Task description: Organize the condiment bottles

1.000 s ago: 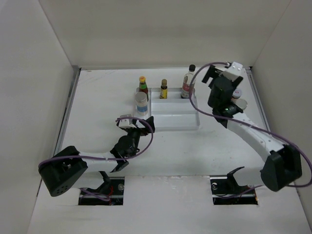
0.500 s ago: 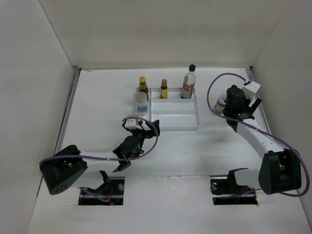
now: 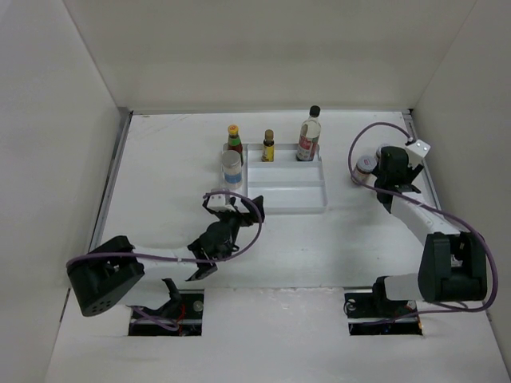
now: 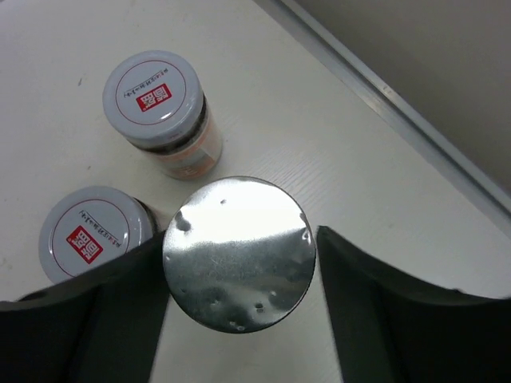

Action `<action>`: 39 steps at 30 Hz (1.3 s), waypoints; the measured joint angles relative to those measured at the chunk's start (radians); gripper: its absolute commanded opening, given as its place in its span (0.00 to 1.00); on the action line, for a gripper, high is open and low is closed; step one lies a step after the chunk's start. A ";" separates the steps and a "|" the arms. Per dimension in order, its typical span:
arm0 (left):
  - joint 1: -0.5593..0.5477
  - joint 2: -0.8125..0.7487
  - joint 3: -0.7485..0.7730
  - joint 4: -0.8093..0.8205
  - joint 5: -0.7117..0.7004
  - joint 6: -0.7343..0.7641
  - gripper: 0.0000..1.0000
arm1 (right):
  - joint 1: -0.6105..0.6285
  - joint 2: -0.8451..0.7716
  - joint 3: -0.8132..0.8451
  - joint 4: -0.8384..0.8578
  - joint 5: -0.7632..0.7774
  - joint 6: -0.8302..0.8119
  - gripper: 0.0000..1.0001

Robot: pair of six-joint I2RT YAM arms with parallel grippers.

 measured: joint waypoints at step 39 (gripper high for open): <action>0.210 -0.282 -0.109 -0.089 -0.045 -0.039 0.99 | 0.718 0.388 0.335 0.354 -0.118 -0.051 0.50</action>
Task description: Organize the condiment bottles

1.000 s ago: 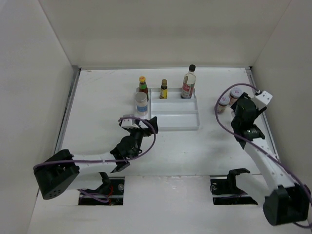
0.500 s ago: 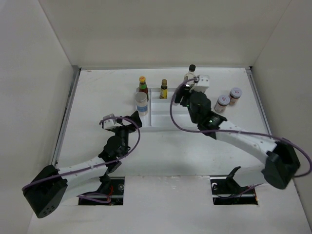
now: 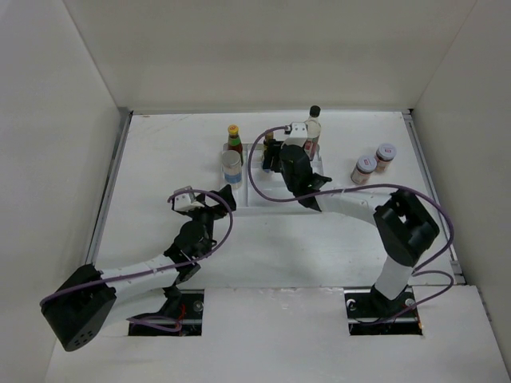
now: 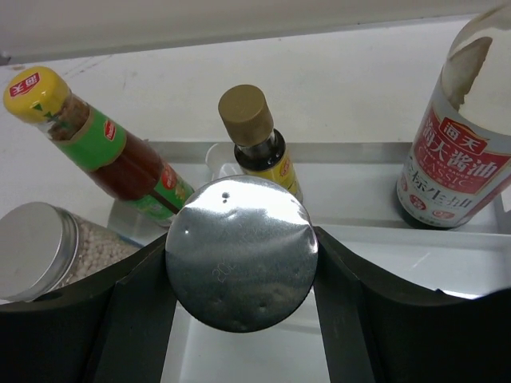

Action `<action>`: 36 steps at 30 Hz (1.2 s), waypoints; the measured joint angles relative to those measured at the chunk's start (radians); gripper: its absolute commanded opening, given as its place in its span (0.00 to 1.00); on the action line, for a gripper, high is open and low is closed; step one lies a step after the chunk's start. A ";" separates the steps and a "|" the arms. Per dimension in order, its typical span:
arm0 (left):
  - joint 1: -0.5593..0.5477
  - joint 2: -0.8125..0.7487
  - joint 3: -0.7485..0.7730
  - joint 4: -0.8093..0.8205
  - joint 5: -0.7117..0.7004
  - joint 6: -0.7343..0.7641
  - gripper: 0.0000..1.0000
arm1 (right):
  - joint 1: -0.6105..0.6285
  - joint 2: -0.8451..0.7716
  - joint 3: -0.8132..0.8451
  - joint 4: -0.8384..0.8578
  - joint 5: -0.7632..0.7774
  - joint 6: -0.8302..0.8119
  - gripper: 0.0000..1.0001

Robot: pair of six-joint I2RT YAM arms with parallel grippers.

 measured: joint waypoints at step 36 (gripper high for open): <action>-0.006 0.040 0.000 -0.007 0.024 -0.026 0.98 | -0.370 -0.466 -0.276 -0.085 0.121 0.014 1.00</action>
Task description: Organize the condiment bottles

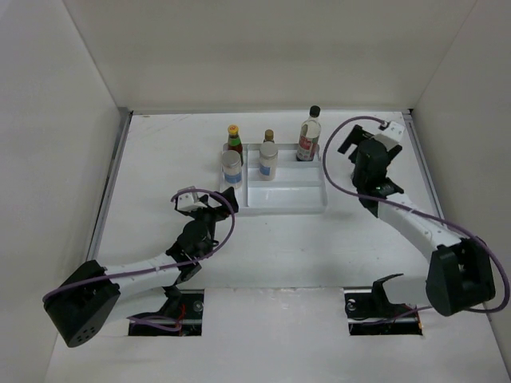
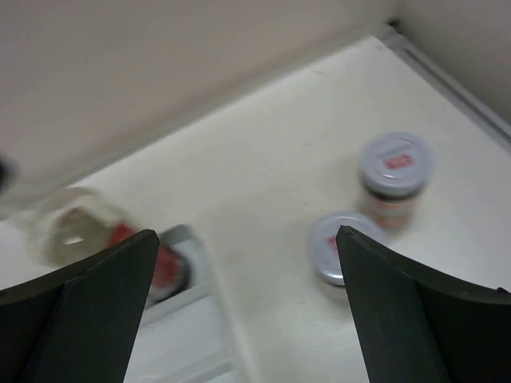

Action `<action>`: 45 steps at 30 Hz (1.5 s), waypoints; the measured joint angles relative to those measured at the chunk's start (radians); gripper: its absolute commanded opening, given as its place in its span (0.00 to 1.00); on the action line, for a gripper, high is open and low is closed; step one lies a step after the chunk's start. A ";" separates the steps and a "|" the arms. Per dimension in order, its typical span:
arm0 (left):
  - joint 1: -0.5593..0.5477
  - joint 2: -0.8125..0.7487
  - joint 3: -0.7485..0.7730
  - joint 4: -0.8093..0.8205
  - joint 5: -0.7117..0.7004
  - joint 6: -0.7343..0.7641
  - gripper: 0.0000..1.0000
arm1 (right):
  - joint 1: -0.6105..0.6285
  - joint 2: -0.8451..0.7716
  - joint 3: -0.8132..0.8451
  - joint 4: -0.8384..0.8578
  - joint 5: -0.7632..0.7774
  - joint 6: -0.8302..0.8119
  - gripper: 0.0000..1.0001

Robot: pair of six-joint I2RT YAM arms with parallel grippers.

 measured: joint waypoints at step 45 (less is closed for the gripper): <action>-0.052 0.094 0.008 0.023 -0.001 -0.001 0.98 | 0.150 0.321 0.077 -0.029 -0.138 0.035 0.55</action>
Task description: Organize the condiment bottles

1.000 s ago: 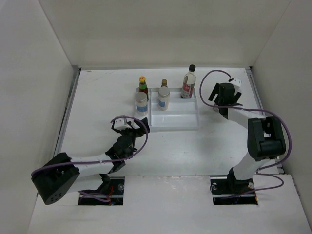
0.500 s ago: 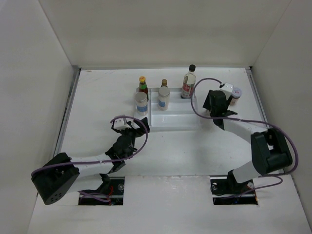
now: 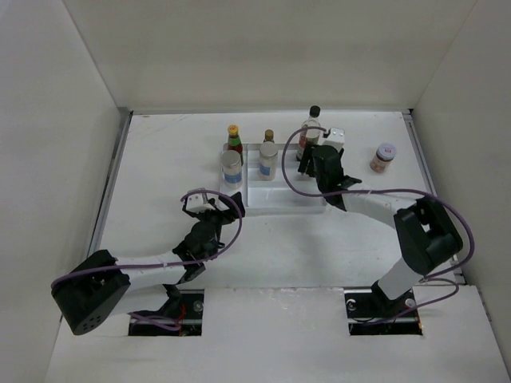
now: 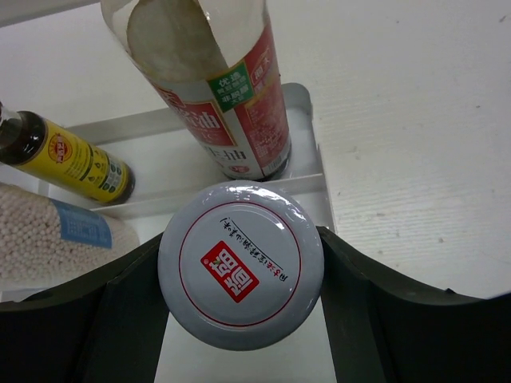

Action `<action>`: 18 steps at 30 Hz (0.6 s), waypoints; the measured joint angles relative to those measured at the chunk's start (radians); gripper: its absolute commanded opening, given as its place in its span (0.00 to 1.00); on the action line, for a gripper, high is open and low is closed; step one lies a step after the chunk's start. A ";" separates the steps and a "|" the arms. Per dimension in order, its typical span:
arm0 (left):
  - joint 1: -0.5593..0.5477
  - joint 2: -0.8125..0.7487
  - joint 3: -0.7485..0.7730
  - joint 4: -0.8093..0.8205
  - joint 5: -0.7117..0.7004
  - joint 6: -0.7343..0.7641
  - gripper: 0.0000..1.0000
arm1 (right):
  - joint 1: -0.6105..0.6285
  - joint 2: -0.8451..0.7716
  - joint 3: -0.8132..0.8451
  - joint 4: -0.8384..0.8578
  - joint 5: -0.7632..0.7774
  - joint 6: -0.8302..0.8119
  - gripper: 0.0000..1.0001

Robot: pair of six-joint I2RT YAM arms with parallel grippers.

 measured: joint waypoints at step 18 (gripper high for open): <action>-0.005 0.000 0.000 0.000 0.000 0.000 0.98 | 0.003 0.158 0.059 0.051 0.006 -0.004 0.69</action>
